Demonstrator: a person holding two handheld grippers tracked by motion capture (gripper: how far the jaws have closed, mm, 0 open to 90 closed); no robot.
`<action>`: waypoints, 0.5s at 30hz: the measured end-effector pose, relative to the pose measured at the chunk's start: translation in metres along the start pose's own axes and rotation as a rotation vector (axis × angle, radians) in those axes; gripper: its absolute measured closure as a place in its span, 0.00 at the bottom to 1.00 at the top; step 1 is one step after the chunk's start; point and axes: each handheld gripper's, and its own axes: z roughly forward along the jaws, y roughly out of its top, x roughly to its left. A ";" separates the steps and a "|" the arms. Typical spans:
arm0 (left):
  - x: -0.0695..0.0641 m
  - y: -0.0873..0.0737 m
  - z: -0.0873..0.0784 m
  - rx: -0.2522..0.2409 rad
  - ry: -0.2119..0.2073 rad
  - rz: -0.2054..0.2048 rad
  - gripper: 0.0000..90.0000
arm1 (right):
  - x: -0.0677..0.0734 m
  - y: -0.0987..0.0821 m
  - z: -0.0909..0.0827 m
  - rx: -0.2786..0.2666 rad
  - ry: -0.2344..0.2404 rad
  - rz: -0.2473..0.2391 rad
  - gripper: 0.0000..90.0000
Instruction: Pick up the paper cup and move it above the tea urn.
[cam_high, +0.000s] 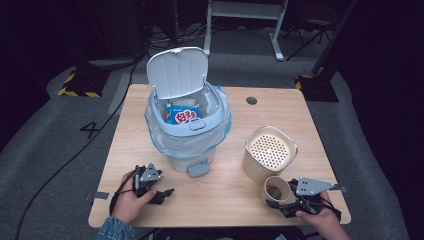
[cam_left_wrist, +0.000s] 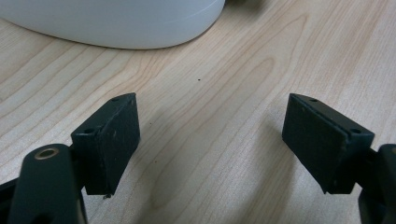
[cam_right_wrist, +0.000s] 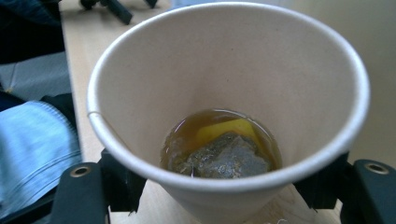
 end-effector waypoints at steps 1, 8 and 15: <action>0.000 0.000 0.000 0.000 0.000 0.000 0.22 | 0.001 0.002 -0.002 0.010 0.008 -0.006 0.34; 0.000 0.000 0.000 0.000 0.000 0.000 0.22 | 0.005 0.023 -0.019 0.040 0.046 -0.023 0.34; 0.000 0.000 0.000 0.000 0.000 0.000 0.22 | 0.006 0.050 -0.035 0.066 0.069 -0.028 0.34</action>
